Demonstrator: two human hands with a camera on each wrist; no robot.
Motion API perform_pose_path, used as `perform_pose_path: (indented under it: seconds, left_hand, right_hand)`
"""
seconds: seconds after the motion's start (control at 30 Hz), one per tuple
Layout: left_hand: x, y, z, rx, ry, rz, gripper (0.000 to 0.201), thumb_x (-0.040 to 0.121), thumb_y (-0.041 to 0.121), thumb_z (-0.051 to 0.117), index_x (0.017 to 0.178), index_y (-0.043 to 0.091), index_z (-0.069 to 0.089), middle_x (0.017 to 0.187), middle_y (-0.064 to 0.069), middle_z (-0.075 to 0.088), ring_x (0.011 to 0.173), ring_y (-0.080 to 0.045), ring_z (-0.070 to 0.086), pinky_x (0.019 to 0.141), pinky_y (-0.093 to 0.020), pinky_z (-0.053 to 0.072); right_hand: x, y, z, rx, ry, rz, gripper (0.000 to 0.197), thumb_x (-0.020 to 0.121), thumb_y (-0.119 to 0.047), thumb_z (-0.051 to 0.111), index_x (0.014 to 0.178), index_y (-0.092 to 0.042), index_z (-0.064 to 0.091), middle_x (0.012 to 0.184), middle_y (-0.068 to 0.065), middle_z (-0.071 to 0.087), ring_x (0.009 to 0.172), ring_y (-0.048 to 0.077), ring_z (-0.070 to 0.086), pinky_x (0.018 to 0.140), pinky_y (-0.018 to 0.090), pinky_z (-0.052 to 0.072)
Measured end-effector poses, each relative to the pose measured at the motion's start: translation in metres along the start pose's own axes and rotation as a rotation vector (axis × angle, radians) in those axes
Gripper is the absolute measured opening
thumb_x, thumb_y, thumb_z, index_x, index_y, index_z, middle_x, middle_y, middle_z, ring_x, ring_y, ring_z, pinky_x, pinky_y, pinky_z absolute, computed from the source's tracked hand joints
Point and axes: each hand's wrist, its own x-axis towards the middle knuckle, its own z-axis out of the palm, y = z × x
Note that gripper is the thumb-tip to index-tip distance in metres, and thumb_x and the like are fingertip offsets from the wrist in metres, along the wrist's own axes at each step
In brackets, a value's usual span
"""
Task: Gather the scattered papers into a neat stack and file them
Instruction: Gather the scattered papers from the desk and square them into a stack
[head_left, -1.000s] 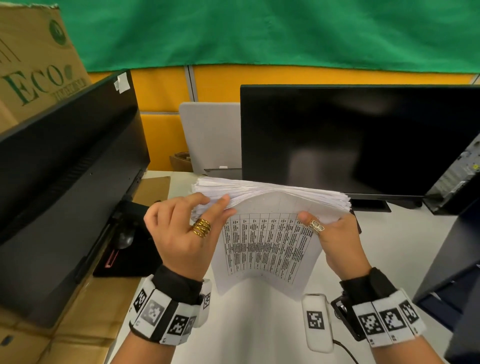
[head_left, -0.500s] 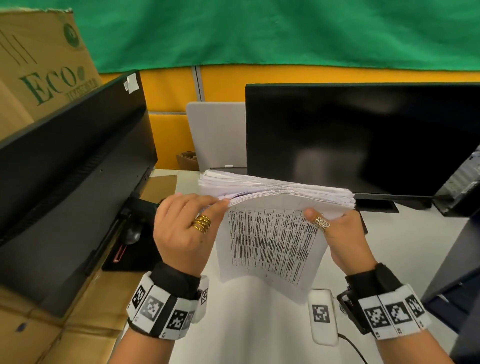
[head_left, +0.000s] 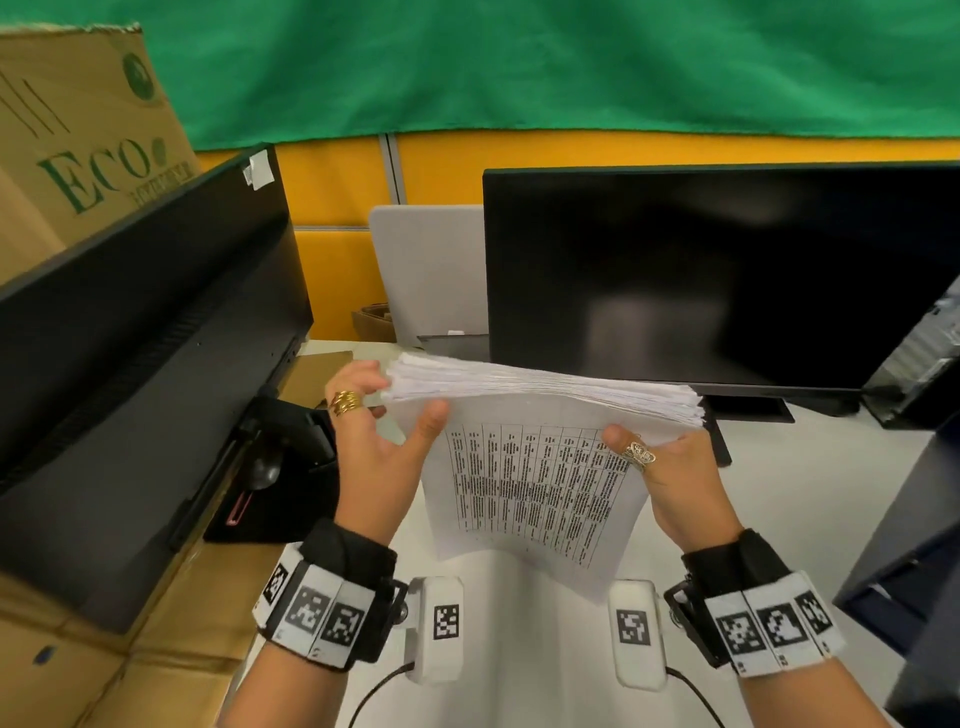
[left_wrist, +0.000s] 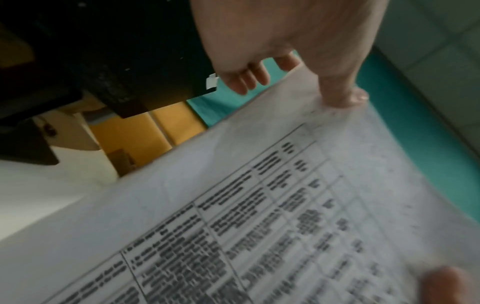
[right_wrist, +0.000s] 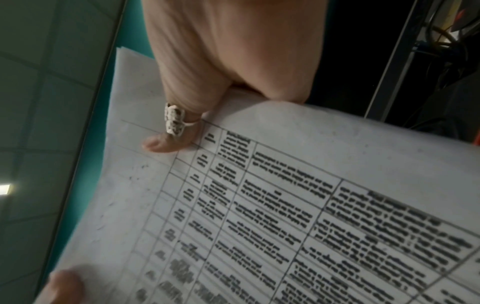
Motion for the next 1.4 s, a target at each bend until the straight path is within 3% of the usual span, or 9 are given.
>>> perform_pose_path:
  seconds: [0.1,0.2,0.4,0.57,0.67,0.77,0.83,1.0,1.4]
  left_hand:
    - [0.004,-0.015,0.005,-0.320,-0.204,-0.205,0.101,0.047,0.041,0.086,0.129,0.037,0.028,0.128,0.007,0.047,0.115,-0.010,0.054,0.087,-0.023,0.053]
    - [0.008,-0.016,0.013,-0.254,-0.390,-0.240,0.060,0.055,0.039,0.085,0.107,0.044,0.055,0.104,0.016,0.067,0.101,0.003,0.062,0.087,-0.026,0.055]
    - [0.011,0.001,0.023,-0.278,-0.173,-0.084,0.043,0.067,0.025,0.078,0.100,0.042,0.058,0.099,0.017,0.068,0.097,0.001,0.064,0.073,-0.016,0.055]
    - [0.020,-0.012,0.009,-0.223,-0.538,-0.282,0.049,0.060,0.021,0.082,0.102,0.037,0.062,0.103,0.009,0.070,0.105,-0.011,0.064,0.091,-0.032,0.053]
    - [0.017,-0.028,0.030,-0.150,-0.523,-0.470,0.046,0.068,0.003,0.076,0.103,0.027,0.059,0.103,0.009,0.065,0.107,-0.015,0.060,0.101,-0.041,0.045]
    - [0.019,-0.030,0.039,-0.222,-0.461,-0.426,0.046,0.067,0.002,0.076,0.103,0.027,0.061,0.103,0.009,0.067,0.095,-0.003,0.064,0.088,-0.028,0.054]
    - [0.020,-0.029,0.036,-0.233,-0.445,-0.375,0.047,0.067,0.005,0.077,0.103,0.028,0.060,0.102,0.011,0.067,0.093,0.001,0.065,0.078,-0.018,0.055]
    - [0.015,-0.037,0.031,-0.194,-0.462,-0.377,0.048,0.060,0.016,0.080,0.104,0.028,0.062,0.105,0.004,0.070,0.101,-0.011,0.065,0.088,-0.035,0.054]
    - [0.020,-0.028,0.028,-0.046,-0.212,-0.425,0.033,0.070,0.017,0.078,0.101,0.017,0.067,0.096,0.004,0.070,0.094,-0.015,0.068,0.082,-0.033,0.057]
  right_hand:
    - [-0.001,0.001,-0.003,0.001,-0.039,0.014,0.053,0.041,-0.054,0.084,0.091,-0.037,0.072,0.097,-0.006,0.074,0.093,0.015,0.070,0.076,0.029,0.057]
    - [-0.003,-0.002,0.002,-0.077,-0.045,0.000,0.046,0.053,-0.037,0.084,0.097,-0.031,0.071,0.102,-0.002,0.073,0.097,0.018,0.069,0.080,0.037,0.057]
    - [-0.006,-0.024,0.020,-0.080,0.068,-0.194,0.033,0.064,-0.006,0.075,0.089,-0.026,0.070,0.086,-0.016,0.074,0.086,0.007,0.070,0.071,0.019,0.055]
    - [0.003,-0.016,-0.010,-0.103,-0.025,-0.040,0.049,0.048,-0.032,0.087,0.095,-0.029,0.072,0.096,-0.004,0.075,0.092,0.015,0.070,0.073,0.028,0.056]
    - [0.004,0.008,-0.008,-0.102,0.006,0.101,0.074,0.037,-0.044,0.089,0.103,-0.020,0.068,0.105,0.009,0.072,0.100,0.024,0.067,0.087,0.046,0.054]
    - [0.008,0.008,-0.004,-0.096,0.108,0.093,0.047,0.046,-0.031,0.087,0.091,-0.028,0.072,0.099,0.007,0.074,0.098,0.024,0.068,0.090,0.051,0.051]
    - [0.007,0.002,-0.005,-0.106,0.120,0.061,0.035,0.054,-0.015,0.080,0.084,-0.032,0.073,0.093,0.000,0.075,0.095,0.021,0.069,0.086,0.045,0.054]
    - [0.002,0.010,-0.009,-0.177,0.034,0.121,0.058,0.058,-0.006,0.083,0.111,-0.014,0.062,0.107,0.008,0.071,0.100,0.020,0.067,0.086,0.042,0.055]
    - [0.003,0.016,0.007,-0.187,0.330,0.112,0.039,0.068,0.008,0.073,0.077,-0.028,0.059,0.081,-0.012,0.065,0.066,-0.008,0.065,0.066,0.016,0.047]
